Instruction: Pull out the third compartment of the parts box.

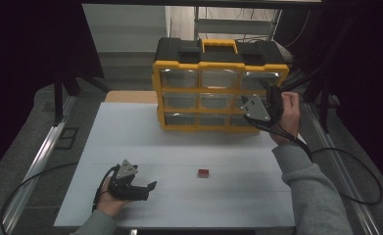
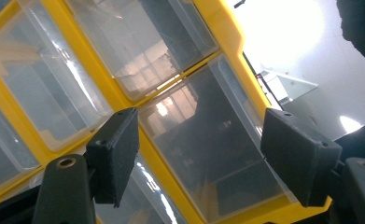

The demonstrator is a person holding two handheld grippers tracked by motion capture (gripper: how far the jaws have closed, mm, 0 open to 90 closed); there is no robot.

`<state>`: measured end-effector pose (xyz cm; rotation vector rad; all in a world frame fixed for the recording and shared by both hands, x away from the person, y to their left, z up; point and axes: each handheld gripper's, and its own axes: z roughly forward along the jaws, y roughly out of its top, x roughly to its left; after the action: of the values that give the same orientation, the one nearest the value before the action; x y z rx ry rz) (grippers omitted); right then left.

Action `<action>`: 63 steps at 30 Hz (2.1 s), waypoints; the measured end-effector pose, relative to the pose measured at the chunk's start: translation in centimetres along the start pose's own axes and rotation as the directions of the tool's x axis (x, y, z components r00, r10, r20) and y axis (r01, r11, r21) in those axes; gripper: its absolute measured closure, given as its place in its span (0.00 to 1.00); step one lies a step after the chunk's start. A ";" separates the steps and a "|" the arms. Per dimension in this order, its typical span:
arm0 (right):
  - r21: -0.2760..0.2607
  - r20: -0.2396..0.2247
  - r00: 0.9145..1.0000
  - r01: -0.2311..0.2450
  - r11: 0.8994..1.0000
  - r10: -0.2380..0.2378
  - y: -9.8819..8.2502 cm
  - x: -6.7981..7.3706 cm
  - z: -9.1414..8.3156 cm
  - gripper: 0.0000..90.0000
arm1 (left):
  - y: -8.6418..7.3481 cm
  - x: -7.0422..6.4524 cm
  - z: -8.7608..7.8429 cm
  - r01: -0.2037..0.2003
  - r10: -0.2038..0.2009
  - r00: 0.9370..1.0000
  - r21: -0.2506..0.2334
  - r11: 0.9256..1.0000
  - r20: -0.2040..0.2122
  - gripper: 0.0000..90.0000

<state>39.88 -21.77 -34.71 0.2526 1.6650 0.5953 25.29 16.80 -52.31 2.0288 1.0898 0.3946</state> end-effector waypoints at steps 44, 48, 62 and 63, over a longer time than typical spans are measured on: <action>0.017 0.097 0.992 0.079 0.997 -0.080 -0.6 -0.1 2.9 0.35 | -0.2 0.1 0.0 0.015 -0.015 1.000 0.004 1.000 0.008 0.08; 0.017 0.100 0.991 0.091 0.996 -0.092 -0.2 -0.1 3.2 0.36 | -0.2 0.2 -0.1 0.016 -0.016 1.000 0.002 1.000 0.008 0.08; 0.023 0.121 0.986 0.116 0.993 -0.118 -0.4 -0.1 3.5 0.38 | -0.2 0.2 -0.2 0.021 -0.021 1.000 0.000 1.000 0.006 0.08; 0.023 0.123 0.985 0.117 0.993 -0.119 -0.4 -0.1 3.5 0.39 | -0.2 0.2 -0.2 0.021 -0.021 1.000 0.000 1.000 0.006 0.08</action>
<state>43.40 -21.32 -35.14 0.1970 1.5534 0.4688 25.17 17.18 -52.38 2.0161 1.1063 0.3774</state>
